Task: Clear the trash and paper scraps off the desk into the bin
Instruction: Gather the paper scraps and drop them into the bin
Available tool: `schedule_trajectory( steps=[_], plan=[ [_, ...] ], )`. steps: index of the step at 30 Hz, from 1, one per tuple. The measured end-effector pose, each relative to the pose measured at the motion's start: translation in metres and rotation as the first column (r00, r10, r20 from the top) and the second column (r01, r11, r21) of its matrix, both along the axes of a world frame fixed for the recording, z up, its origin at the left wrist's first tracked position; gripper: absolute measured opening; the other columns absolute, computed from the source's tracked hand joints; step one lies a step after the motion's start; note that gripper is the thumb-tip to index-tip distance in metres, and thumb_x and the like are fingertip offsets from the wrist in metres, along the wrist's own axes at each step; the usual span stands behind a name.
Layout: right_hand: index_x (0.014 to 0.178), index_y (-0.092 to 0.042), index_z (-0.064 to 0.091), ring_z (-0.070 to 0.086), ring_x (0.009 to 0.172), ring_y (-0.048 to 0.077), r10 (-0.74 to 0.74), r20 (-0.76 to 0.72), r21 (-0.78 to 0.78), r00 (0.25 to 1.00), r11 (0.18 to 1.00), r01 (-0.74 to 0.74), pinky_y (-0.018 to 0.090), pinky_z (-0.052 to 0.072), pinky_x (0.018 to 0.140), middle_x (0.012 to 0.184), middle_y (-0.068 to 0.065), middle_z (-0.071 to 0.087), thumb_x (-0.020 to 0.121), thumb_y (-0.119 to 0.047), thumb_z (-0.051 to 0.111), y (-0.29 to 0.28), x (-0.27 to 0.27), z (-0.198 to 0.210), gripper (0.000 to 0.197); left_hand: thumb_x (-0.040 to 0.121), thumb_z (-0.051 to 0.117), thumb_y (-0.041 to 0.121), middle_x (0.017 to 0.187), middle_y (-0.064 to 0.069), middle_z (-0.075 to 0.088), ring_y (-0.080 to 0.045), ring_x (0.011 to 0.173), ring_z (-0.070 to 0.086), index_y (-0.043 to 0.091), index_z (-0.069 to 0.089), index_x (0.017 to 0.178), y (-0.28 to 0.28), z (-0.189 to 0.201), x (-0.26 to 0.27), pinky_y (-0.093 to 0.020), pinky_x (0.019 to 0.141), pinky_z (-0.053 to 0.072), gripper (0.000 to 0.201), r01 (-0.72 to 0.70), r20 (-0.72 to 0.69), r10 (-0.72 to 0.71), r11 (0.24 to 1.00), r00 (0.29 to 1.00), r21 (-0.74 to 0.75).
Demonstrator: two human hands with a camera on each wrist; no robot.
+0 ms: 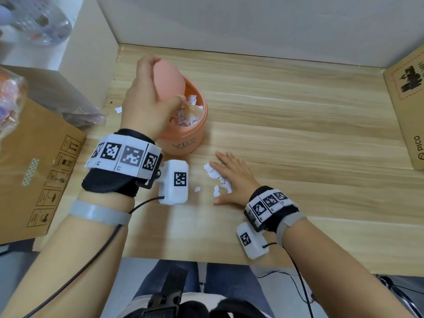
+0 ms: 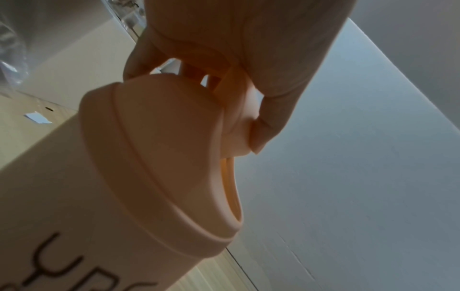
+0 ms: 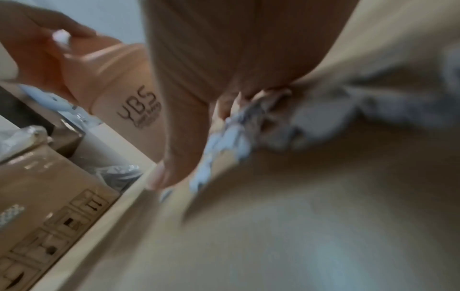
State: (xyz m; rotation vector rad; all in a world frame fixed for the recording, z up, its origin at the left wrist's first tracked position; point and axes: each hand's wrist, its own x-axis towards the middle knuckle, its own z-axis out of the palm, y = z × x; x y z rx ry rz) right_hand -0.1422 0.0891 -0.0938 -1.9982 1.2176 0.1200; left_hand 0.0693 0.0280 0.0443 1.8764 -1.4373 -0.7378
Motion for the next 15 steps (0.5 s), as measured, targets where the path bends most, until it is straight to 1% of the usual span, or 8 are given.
schedule_trajectory(
  steps=[2, 3, 5, 7, 9, 10, 12, 15],
  plan=[
    [0.142, -0.032, 0.02, -0.002, 0.144, 0.014, -0.007, 0.072, 0.084, 0.997, 0.996, 0.001, 0.038, 0.005, 0.117, 0.156, -0.005, 0.005, 0.06, -0.039, 0.081, -0.012, -0.009, 0.013, 0.102, 0.077, 0.066, 0.023, 0.126, -0.009, 0.053, -0.024, 0.099, 0.049, 0.02, 0.032, 0.134, -0.001, 0.0, 0.0, -0.027, 0.077, 0.035, 0.066, 0.003, 0.003, -0.003, 1.0, 1.0, 0.001],
    [0.141, -0.035, 0.02, 0.003, 0.143, 0.014, 0.02, 0.052, 0.096, 0.998, 0.995, -0.025, 0.038, 0.01, 0.116, 0.156, -0.005, 0.006, 0.055, -0.037, 0.084, -0.018, -0.015, 0.02, 0.107, 0.077, 0.066, 0.023, 0.127, -0.009, 0.053, -0.028, 0.102, 0.051, 0.02, 0.032, 0.134, -0.001, 0.0, 0.0, -0.028, 0.078, 0.036, 0.066, 0.003, 0.005, -0.003, 1.0, 1.0, 0.002],
    [0.14, -0.043, 0.012, 0.005, 0.141, 0.02, 0.185, -0.147, 0.036, 0.972, 0.983, -0.182, 0.043, 0.017, 0.111, 0.156, -0.003, 0.001, 0.046, -0.039, 0.086, -0.027, -0.026, 0.029, 0.12, 0.077, 0.066, 0.023, 0.127, -0.01, 0.053, -0.032, 0.107, 0.051, 0.021, 0.032, 0.134, -0.001, 0.001, 0.0, -0.029, 0.077, 0.035, 0.066, 0.0, 0.014, 0.0, 1.0, 1.0, 0.009],
    [0.139, -0.048, 0.002, 0.009, 0.137, 0.026, 0.332, -0.361, -0.012, 0.871, 0.933, -0.36, 0.046, 0.022, 0.106, 0.154, 0.001, -0.006, 0.04, -0.041, 0.087, -0.029, -0.029, 0.033, 0.13, 0.077, 0.065, 0.023, 0.127, -0.01, 0.054, -0.033, 0.108, 0.051, 0.022, 0.032, 0.135, -0.001, 0.002, 0.0, -0.027, 0.076, 0.033, 0.066, -0.007, 0.028, 0.006, 1.0, 1.0, 0.014],
    [0.138, -0.049, 0.0, 0.016, 0.131, 0.028, 0.384, -0.419, -0.039, 0.823, 0.897, -0.439, 0.043, 0.028, 0.101, 0.153, 0.003, -0.003, 0.04, -0.038, 0.087, -0.026, -0.024, 0.029, 0.131, 0.078, 0.065, 0.023, 0.126, -0.011, 0.054, -0.033, 0.107, 0.051, 0.022, 0.032, 0.135, 0.0, 0.002, 0.0, -0.027, 0.075, 0.032, 0.066, -0.008, 0.035, 0.007, 1.0, 0.999, 0.017],
    [0.138, -0.048, 0.006, 0.021, 0.127, 0.027, 0.387, -0.401, -0.05, 0.83, 0.896, -0.442, 0.041, 0.032, 0.098, 0.151, 0.003, 0.003, 0.042, -0.036, 0.086, -0.024, -0.019, 0.027, 0.126, 0.078, 0.065, 0.022, 0.126, -0.011, 0.054, -0.033, 0.106, 0.051, 0.022, 0.032, 0.135, 0.0, 0.002, 0.0, -0.027, 0.075, 0.032, 0.066, -0.007, 0.038, 0.006, 1.0, 0.999, 0.018],
    [0.134, -0.041, 0.03, 0.03, 0.117, 0.025, 0.328, -0.275, -0.052, 0.904, 0.933, -0.355, 0.035, 0.037, 0.091, 0.142, 0.003, 0.02, 0.046, -0.027, 0.085, -0.023, -0.008, 0.021, 0.104, 0.078, 0.065, 0.022, 0.125, -0.011, 0.054, -0.033, 0.106, 0.051, 0.021, 0.032, 0.135, 0.0, 0.0, 0.0, -0.027, 0.074, 0.031, 0.066, -0.003, 0.044, 0.003, 1.0, 0.999, 0.015],
    [0.11, -0.019, 0.059, 0.038, 0.096, 0.018, 0.147, -0.054, 0.005, 0.988, 0.989, -0.147, 0.028, 0.04, 0.079, 0.121, 0.007, 0.042, 0.057, -0.011, 0.08, -0.025, 0.002, 0.017, 0.057, 0.078, 0.065, 0.02, 0.125, -0.01, 0.054, -0.033, 0.105, 0.052, 0.02, 0.032, 0.135, -0.001, -0.001, 0.001, -0.027, 0.074, 0.032, 0.066, 0.003, 0.041, -0.003, 1.0, 0.999, 0.003]
  ],
)
